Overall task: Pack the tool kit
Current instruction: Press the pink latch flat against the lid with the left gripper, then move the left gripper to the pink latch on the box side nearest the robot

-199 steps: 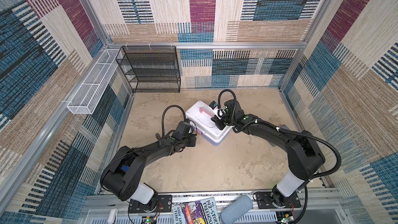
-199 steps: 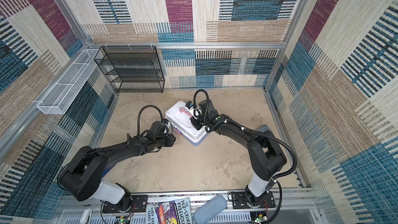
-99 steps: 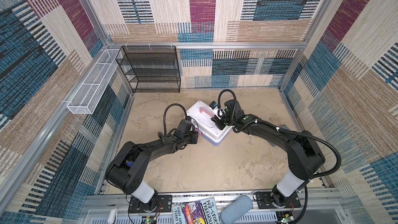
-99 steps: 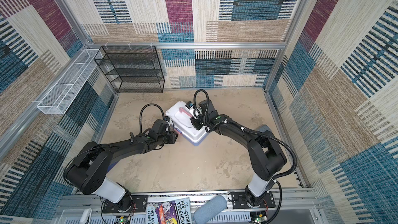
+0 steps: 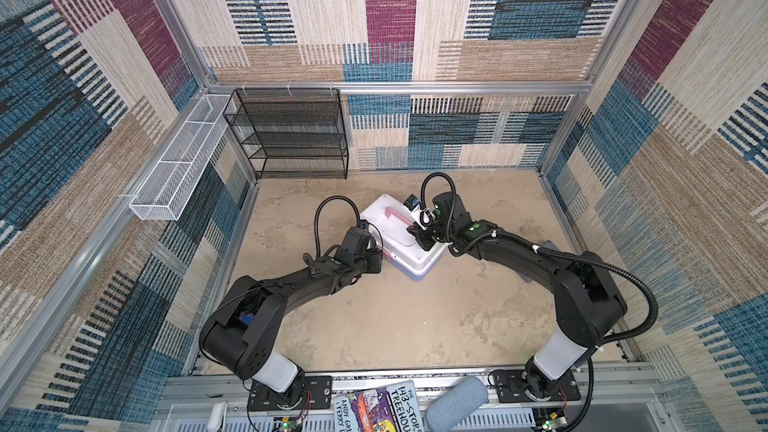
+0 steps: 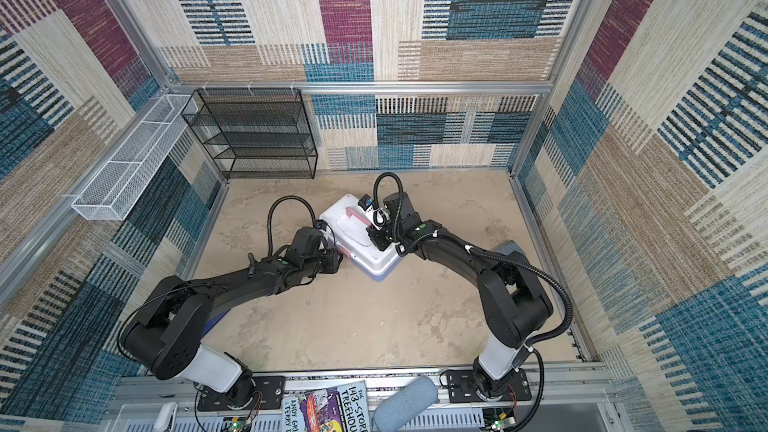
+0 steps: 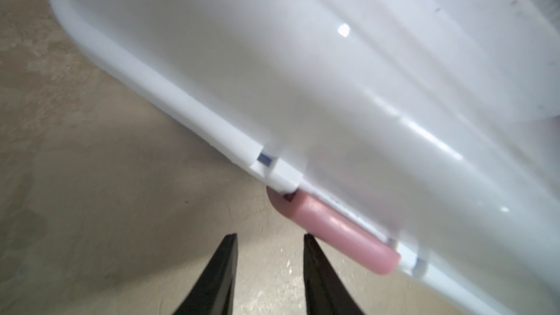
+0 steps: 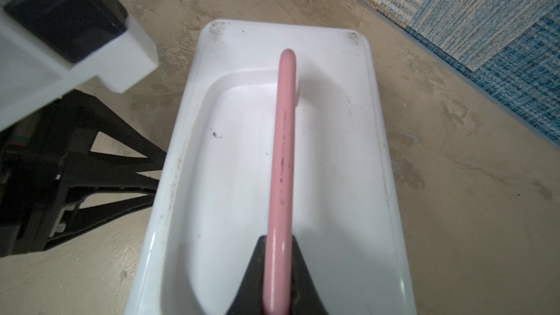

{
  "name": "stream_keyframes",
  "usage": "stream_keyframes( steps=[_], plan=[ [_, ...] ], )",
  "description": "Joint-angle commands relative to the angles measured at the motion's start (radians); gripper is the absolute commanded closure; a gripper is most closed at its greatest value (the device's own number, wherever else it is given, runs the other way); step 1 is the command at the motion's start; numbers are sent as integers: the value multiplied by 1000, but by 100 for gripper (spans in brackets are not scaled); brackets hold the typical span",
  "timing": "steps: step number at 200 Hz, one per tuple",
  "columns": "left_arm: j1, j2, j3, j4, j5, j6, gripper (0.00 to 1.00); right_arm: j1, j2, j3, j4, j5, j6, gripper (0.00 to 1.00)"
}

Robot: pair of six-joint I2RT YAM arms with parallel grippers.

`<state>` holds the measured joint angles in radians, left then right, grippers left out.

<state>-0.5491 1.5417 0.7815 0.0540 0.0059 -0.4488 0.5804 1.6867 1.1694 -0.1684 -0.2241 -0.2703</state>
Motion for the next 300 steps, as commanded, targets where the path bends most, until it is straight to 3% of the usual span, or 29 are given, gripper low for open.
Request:
stream_keyframes(
  steps=[1, 129, 197, 241, 281, 291, 300],
  plan=[
    [1, -15, 9, 9, -17, 1, 60, 1, 5, -3, -43, -12, 16, 87],
    [2, -16, 5, 38, -6, -6, 58, 1, -2, -16, -39, -14, 22, 87],
    [2, -100, -124, 139, 44, 140, 43, 1, 2, -31, -21, 9, -16, 87],
    [0, -125, -217, 280, 77, 270, 37, -1, 2, -44, -19, -7, -76, 86],
    [-5, -111, -333, 501, 107, 313, 29, 0, -13, -85, -32, -40, -132, 86],
    [-6, -107, -364, 582, 111, 319, 26, 0, -17, -92, -39, -44, -139, 87],
    [-8, -100, -389, 634, 114, 326, 14, 0, -26, -100, -46, -55, -146, 88]
  ],
)
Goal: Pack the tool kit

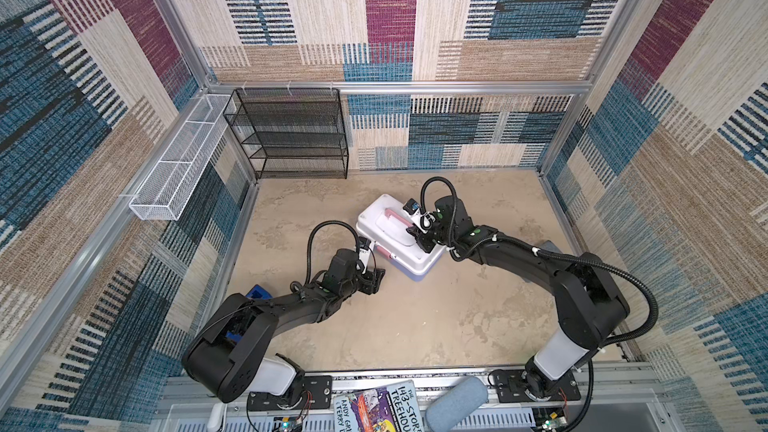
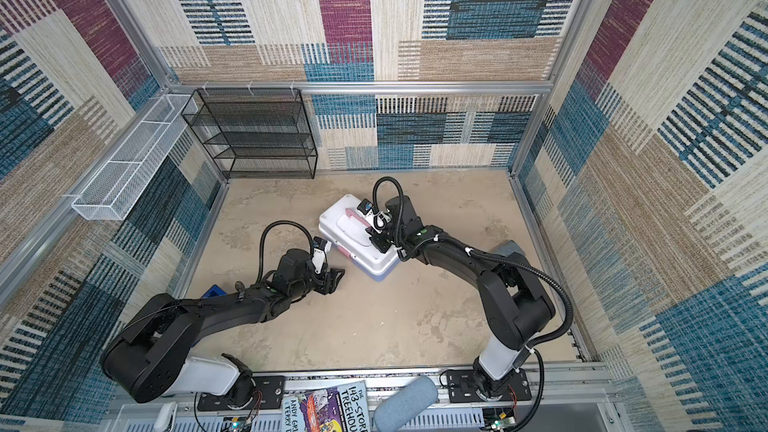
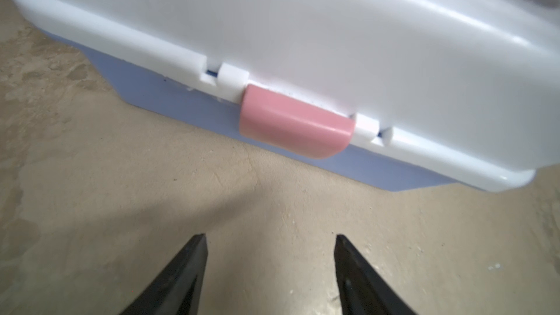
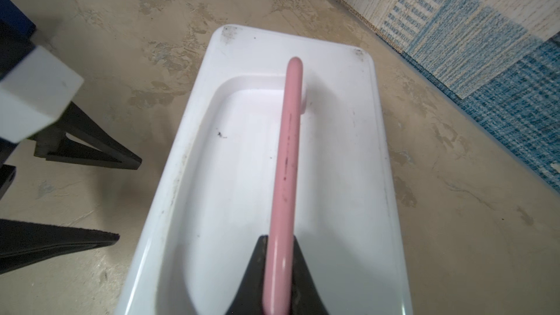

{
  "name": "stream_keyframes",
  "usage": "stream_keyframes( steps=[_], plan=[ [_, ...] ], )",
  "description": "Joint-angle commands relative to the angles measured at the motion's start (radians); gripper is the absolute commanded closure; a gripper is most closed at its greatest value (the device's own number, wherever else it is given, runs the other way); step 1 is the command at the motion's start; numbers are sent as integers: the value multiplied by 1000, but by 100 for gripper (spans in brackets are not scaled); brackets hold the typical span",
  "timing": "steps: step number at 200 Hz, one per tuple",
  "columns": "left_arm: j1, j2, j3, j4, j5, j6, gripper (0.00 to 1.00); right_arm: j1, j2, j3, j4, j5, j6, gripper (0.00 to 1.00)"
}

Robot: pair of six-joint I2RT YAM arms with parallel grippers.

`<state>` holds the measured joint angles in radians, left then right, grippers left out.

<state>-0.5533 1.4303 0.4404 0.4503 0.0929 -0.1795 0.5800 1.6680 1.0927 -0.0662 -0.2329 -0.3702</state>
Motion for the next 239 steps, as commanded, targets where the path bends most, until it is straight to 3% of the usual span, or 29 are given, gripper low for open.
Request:
stream_keyframes(
  steps=[1, 60, 104, 167, 239],
  plan=[
    [-3, 12, -51, 241, 27, 58, 14, 1, -8, -24, -148, -48, -48, 88],
    [-20, 88, -121, 482, 0, 114, 8, 1, -69, -70, -165, -70, -59, 90],
    [-58, 170, -160, 652, -50, 127, 9, 0, -79, -82, -178, -106, -52, 92],
    [-86, 344, -199, 953, -144, 127, 14, 0, -82, -74, -194, -71, -47, 90],
    [-113, 378, -166, 960, -159, 169, 16, 0, -48, -50, -206, -51, -42, 89]
  ],
)
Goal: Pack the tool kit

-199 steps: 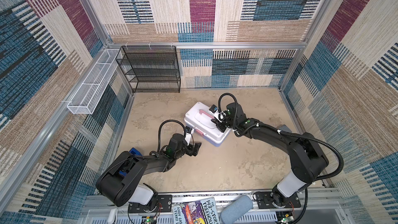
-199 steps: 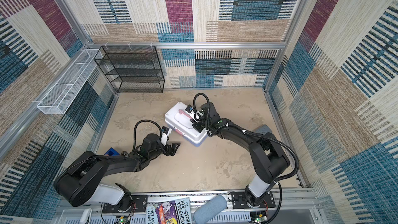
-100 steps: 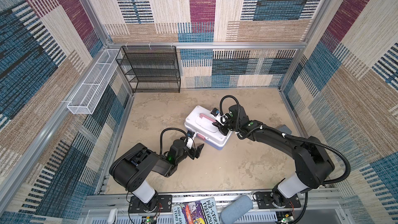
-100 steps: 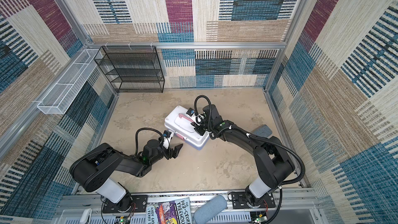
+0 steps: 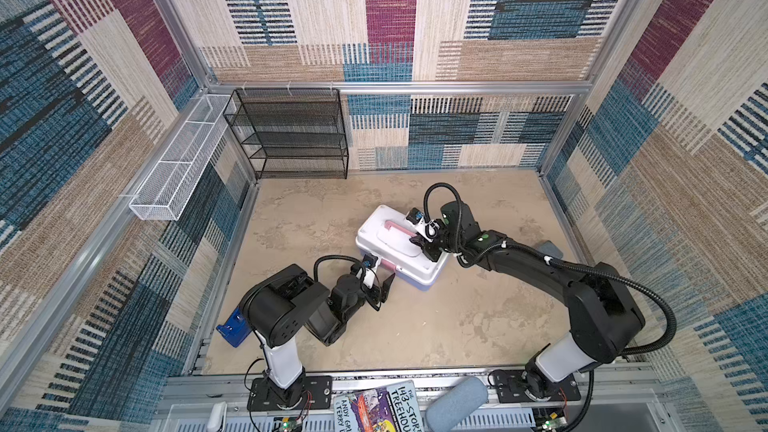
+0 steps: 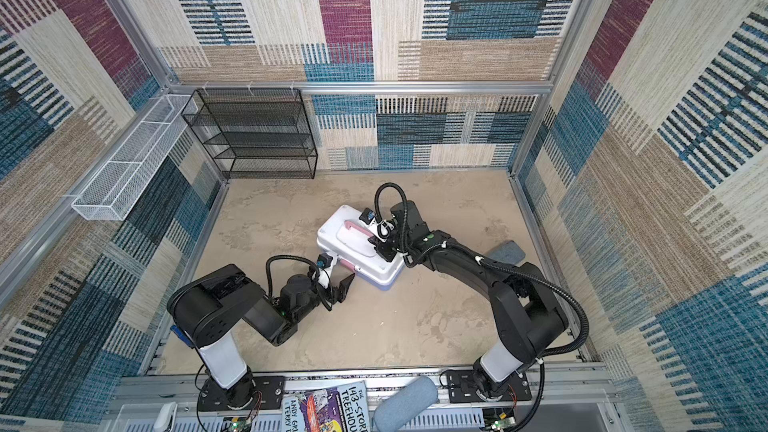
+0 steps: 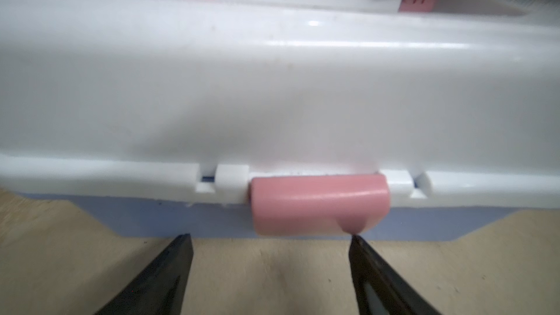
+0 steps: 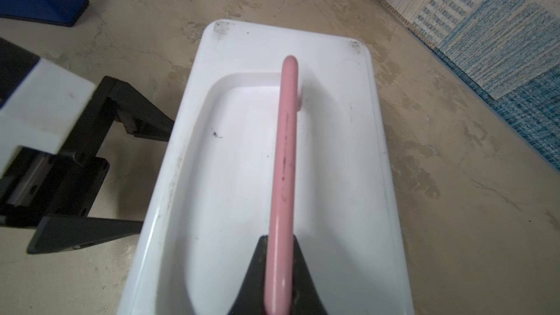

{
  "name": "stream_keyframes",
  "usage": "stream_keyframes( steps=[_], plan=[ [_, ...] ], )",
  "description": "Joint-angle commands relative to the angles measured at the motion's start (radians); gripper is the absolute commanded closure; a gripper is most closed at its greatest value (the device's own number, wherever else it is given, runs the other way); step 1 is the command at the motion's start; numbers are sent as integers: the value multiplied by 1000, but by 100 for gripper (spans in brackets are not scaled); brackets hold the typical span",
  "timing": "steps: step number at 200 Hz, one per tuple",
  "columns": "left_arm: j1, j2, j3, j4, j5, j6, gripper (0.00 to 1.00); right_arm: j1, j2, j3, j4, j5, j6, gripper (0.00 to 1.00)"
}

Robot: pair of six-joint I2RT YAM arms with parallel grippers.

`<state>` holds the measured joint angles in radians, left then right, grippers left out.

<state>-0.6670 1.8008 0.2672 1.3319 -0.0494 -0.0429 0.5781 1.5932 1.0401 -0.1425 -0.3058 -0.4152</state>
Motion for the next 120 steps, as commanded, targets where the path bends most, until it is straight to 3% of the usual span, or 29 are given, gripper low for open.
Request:
stream_keyframes(
  steps=[1, 120],
  plan=[
    [0, 8, 8, 78, -17, 32, 16, 2, 28, 3, -129, 21, 3, 89],
    [-2, 34, 33, 78, -12, 26, 24, 2, 53, 23, -134, 37, 2, 89]
  ],
)
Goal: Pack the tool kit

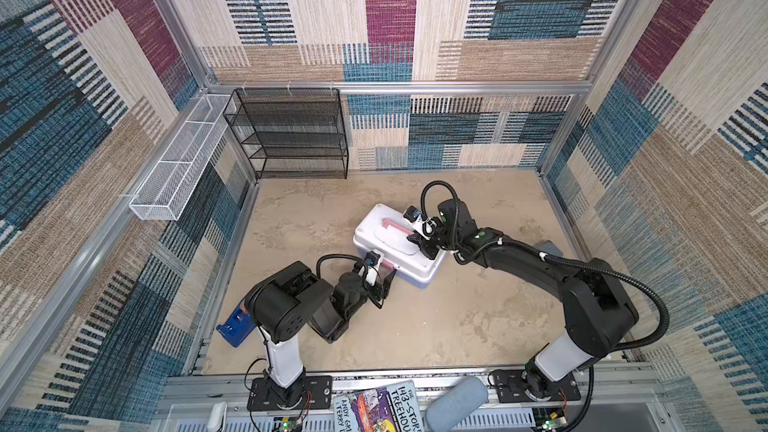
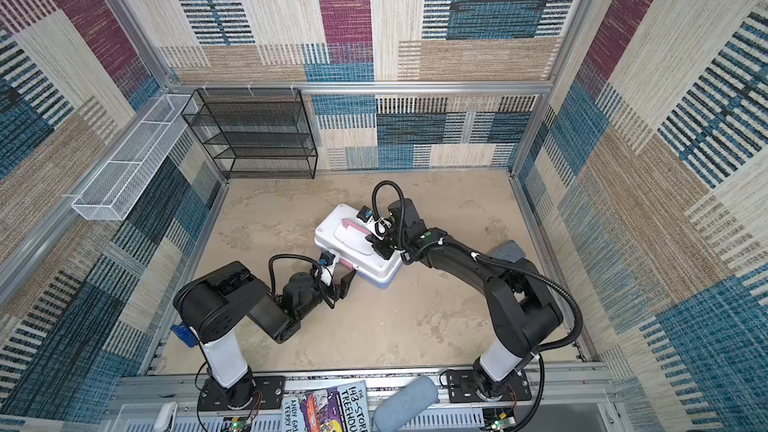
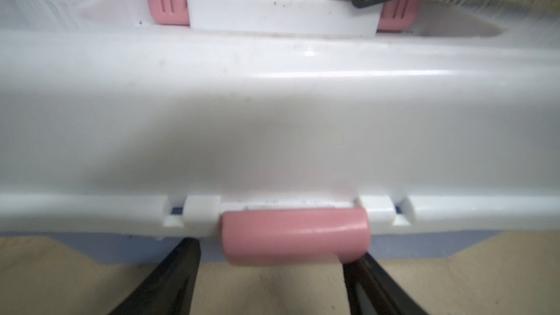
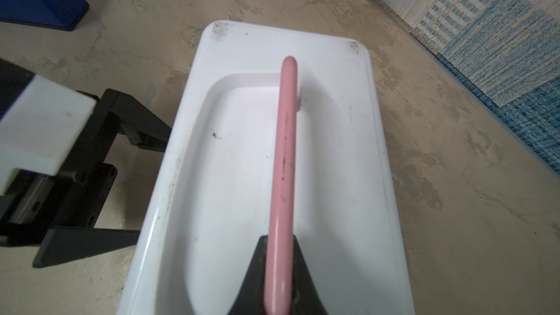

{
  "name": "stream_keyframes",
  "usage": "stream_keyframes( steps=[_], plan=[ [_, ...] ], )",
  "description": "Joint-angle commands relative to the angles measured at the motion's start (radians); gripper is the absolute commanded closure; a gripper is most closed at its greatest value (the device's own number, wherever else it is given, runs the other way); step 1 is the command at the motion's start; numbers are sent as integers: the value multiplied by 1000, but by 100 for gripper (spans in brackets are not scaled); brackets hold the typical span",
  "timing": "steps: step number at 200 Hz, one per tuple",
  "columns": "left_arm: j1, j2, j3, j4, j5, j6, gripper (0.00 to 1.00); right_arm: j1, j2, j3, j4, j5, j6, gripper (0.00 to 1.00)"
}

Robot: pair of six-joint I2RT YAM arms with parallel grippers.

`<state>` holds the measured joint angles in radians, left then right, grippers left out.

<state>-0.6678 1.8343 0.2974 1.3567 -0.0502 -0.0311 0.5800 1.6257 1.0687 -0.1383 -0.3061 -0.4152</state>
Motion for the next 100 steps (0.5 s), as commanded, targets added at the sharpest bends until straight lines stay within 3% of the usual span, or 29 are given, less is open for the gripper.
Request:
stream_keyframes(
  steps=[1, 100],
  plan=[
    [0, 1, 2, 53, -11, 14, 24, 0, 20, -6, -137, 38, 2, 89],
    [-1, -7, -4, 53, -7, -8, 31, 0, 19, -3, -135, 45, 6, 89]
  ],
)
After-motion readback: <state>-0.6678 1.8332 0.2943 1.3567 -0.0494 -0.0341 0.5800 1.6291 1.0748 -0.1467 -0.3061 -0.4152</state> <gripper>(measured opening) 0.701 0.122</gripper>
